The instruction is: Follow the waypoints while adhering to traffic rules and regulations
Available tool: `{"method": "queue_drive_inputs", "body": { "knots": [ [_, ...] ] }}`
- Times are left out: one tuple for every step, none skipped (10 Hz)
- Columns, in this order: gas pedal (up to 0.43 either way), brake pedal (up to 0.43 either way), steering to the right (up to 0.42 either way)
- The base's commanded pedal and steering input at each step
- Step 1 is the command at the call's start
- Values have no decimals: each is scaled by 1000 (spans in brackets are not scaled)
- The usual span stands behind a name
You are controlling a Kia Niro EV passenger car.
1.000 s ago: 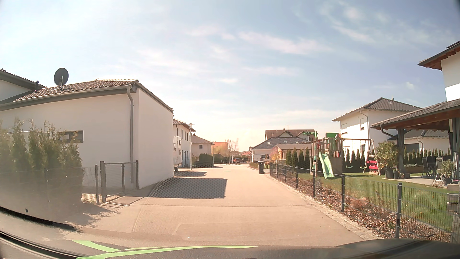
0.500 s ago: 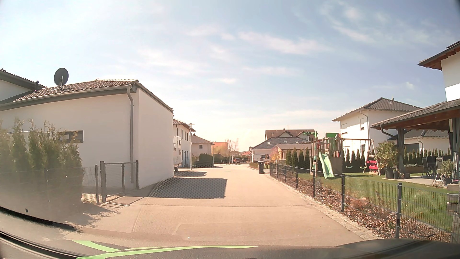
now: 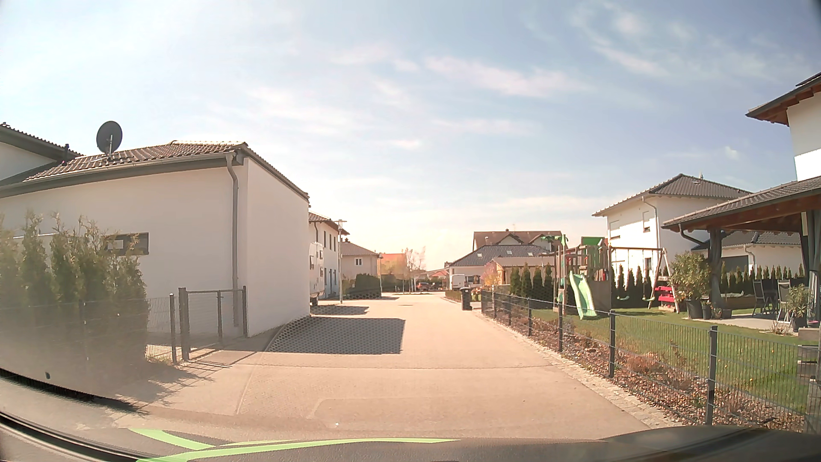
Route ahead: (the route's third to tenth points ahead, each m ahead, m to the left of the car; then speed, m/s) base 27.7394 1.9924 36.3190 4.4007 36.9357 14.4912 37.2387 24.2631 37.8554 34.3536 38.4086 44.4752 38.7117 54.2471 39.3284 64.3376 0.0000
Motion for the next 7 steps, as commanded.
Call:
{"method": "queue_drive_inputs", "body": {
  "knots": [
    [0, 433, 0],
    [0, 439, 0],
    [0, 439, 0],
    [0, 433, 0],
    [0, 433, 0],
    [0, 433, 0],
    [0, 433, 0]
  ]
}}
